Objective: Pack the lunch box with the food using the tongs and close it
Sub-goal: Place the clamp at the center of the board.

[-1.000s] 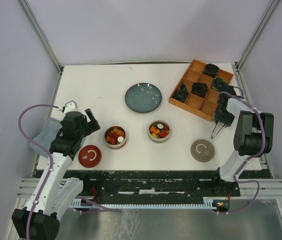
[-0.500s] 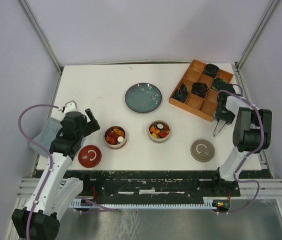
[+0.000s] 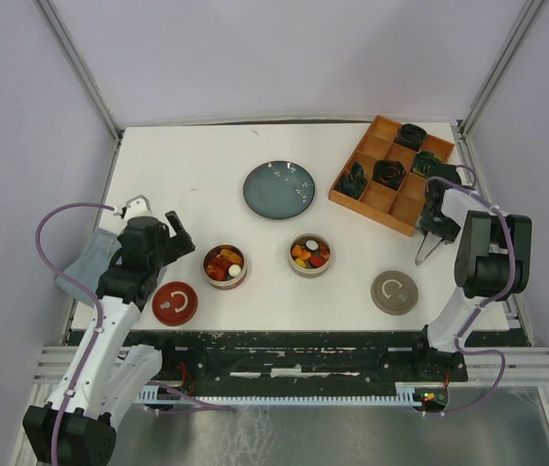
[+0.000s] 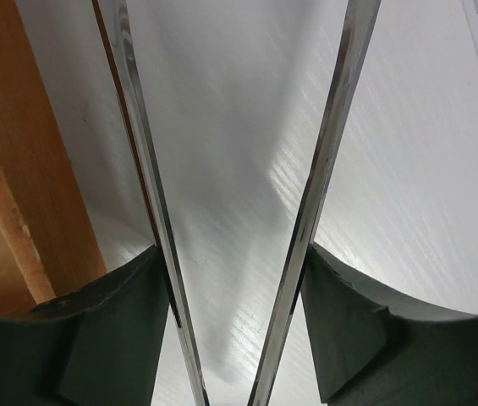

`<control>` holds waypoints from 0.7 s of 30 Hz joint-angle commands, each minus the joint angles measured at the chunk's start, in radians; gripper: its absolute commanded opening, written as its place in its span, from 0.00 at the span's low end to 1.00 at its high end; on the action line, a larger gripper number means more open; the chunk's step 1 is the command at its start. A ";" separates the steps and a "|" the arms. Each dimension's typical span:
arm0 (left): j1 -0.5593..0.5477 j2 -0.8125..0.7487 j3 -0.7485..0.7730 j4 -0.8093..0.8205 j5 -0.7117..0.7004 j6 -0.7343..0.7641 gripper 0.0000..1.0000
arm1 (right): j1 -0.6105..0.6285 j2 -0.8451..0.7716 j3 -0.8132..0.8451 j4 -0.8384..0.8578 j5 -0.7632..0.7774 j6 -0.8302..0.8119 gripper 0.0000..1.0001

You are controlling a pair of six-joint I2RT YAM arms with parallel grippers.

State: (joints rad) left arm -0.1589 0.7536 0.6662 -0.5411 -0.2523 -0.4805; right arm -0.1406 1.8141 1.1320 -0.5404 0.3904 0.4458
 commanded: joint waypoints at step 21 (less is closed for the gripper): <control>0.003 -0.013 0.004 0.053 0.005 0.033 0.99 | 0.000 -0.093 -0.137 -0.053 -0.026 0.060 0.73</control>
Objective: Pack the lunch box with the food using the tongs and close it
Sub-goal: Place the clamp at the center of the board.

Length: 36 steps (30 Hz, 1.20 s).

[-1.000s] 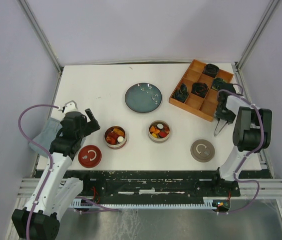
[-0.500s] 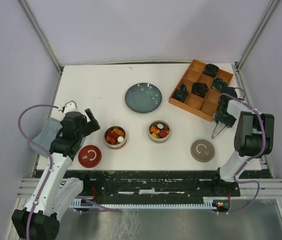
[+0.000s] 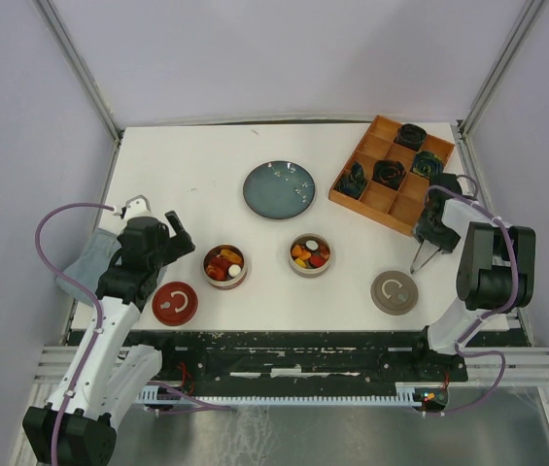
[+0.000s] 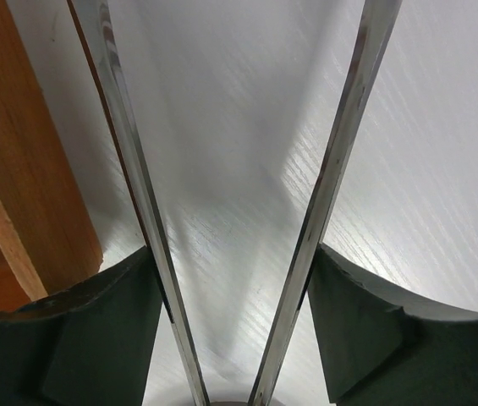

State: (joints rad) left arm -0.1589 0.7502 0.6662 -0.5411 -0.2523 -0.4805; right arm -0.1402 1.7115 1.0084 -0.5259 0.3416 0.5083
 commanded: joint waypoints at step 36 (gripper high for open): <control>0.003 -0.028 0.004 0.057 -0.001 0.031 0.99 | -0.008 -0.295 0.020 -0.185 0.062 0.032 0.92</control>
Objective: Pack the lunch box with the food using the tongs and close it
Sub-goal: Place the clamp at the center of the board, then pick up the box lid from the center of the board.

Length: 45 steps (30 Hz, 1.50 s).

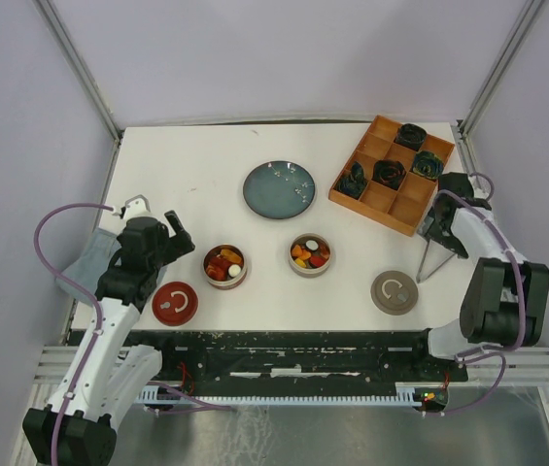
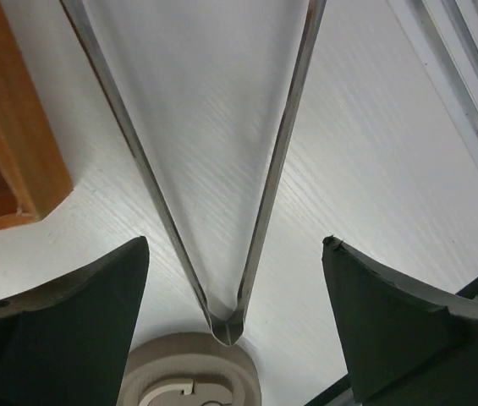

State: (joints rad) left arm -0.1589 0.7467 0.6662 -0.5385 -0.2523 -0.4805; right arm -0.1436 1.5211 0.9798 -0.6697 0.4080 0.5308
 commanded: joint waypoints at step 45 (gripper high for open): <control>-0.319 0.156 0.075 0.275 0.707 -0.019 0.97 | 0.002 -0.354 -0.462 0.081 -0.766 0.146 0.62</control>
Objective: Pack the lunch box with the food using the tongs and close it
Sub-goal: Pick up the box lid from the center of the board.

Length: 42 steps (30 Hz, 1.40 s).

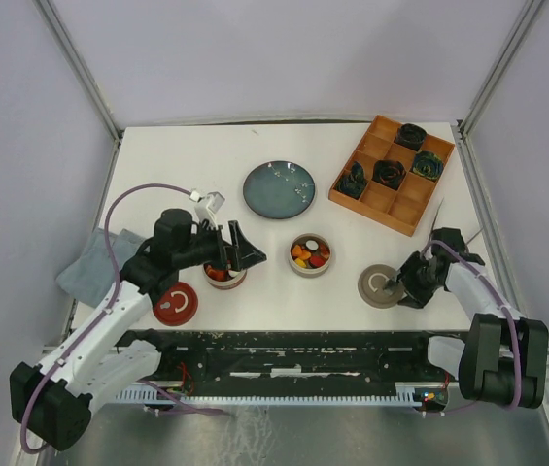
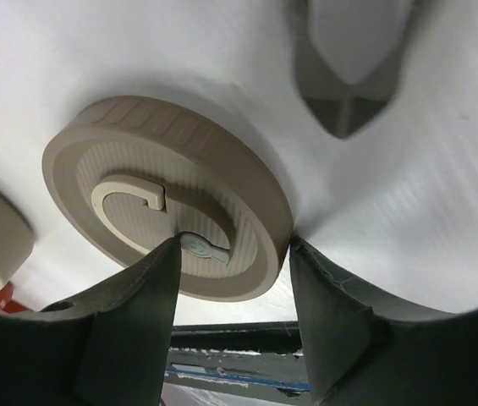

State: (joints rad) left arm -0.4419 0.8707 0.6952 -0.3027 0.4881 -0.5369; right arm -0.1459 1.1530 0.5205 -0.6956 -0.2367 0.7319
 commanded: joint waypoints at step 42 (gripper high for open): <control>-0.139 0.003 0.043 0.067 -0.222 0.041 0.94 | 0.089 -0.117 -0.087 0.123 0.077 0.044 0.40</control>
State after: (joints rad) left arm -0.5785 0.9096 0.7326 -0.2855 0.3145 -0.5102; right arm -0.0597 1.0348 0.4507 -0.6399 -0.1738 0.7448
